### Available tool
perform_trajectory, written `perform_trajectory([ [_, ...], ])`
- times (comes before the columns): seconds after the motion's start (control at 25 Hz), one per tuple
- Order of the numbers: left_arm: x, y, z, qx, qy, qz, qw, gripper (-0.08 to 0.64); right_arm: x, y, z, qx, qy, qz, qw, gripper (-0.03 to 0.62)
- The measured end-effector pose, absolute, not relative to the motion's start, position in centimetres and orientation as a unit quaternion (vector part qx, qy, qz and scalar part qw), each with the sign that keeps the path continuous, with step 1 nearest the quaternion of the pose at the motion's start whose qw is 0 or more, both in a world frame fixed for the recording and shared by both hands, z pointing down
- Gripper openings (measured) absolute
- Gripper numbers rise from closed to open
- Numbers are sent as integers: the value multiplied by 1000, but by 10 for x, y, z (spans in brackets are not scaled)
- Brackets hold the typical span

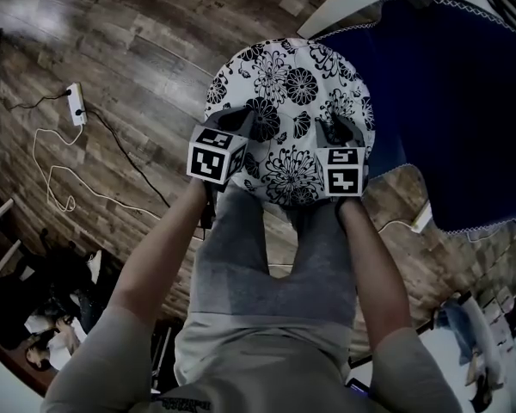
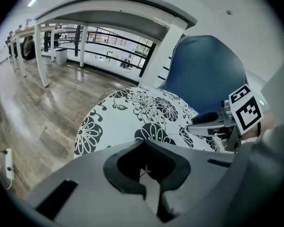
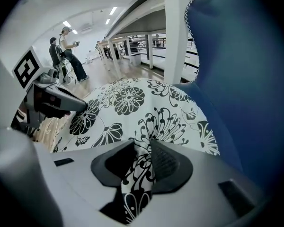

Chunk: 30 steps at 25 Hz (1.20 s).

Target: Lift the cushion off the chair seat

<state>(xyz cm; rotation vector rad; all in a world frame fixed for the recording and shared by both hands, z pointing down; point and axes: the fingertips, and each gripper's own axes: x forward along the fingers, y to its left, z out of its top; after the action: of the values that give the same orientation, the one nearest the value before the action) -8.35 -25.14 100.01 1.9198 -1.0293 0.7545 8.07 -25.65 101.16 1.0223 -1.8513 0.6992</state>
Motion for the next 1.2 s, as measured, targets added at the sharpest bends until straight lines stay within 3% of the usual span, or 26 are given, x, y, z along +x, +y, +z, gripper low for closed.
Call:
perform_trajectory([
  [0.2, -82, -244, 989, 762, -418, 309, 387, 5, 78, -255, 1001, 426, -744, 280, 431, 3],
  [0.76, -101, -266, 883, 779, -460, 281, 320, 5, 65, -285, 860, 473, -784, 236, 325, 2],
  [1.2, -93, -264, 709, 803, -488, 233, 252, 5, 79, -283, 633, 520, -811, 180, 201, 2],
])
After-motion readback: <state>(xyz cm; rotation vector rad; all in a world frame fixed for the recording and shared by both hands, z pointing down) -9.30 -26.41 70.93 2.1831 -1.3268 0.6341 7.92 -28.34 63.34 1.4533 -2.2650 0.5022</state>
